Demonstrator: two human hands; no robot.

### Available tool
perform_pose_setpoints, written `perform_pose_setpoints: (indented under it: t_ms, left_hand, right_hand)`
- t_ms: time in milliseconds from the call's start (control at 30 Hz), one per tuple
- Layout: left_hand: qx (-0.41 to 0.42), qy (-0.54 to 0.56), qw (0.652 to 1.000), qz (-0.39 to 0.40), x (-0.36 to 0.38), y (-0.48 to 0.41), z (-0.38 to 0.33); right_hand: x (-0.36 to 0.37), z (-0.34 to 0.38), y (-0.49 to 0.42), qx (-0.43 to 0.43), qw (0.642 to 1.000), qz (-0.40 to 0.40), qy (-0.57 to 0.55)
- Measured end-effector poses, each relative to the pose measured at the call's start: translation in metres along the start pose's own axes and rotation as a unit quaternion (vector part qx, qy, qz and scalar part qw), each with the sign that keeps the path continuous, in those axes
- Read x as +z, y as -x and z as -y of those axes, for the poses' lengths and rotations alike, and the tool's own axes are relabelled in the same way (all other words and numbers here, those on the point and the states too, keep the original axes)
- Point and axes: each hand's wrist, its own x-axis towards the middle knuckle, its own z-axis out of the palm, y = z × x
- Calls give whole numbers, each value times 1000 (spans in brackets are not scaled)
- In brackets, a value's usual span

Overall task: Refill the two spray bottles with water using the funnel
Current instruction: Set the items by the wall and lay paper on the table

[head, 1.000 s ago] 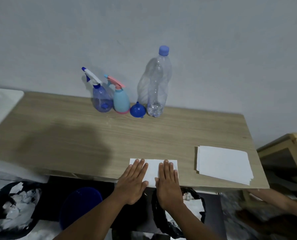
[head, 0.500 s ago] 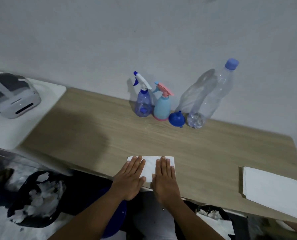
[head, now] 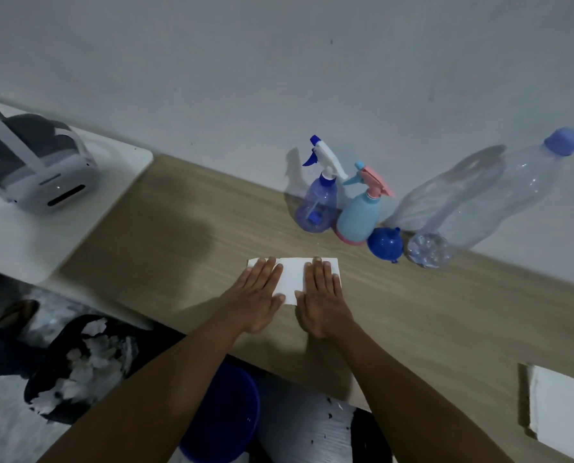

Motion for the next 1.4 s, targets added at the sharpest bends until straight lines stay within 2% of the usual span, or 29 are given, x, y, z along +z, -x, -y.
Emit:
perform_pose_setpoints:
  t_ms: [133, 233, 400, 500, 767, 1100, 1267, 1400]
  left_hand:
    - [-6, 0, 999, -37, -4, -27, 15]
    - [4, 18, 1000, -16, -6, -35, 21]
    - [75, 100, 984, -127, -21, -21, 39]
    - [94, 97, 979, -153, -23, -18, 45]
    - [3, 140, 972, -188, -19, -17, 44]
    - [-90, 216, 957, -171, -23, 10, 12]
    - [-82, 270, 948, -150, -35, 33, -37]
    - [-77, 272, 947, -154, -44, 53, -95]
  right_hand:
    - [-11, -2, -27, 3, 1000, -10, 4]
    - [-18, -2, -36, 0, 1000, -2, -7]
    - [-29, -29, -25, -48, 995, -67, -54]
    - [-33, -45, -17, -52, 994, -84, -51]
    - [-33, -46, -3, -83, 976, -169, -105]
    - [-49, -49, 41, -59, 963, -152, -216]
    - [-55, -80, 80, 3, 927, -176, -332]
    - [-62, -114, 124, 42, 884, -203, -419]
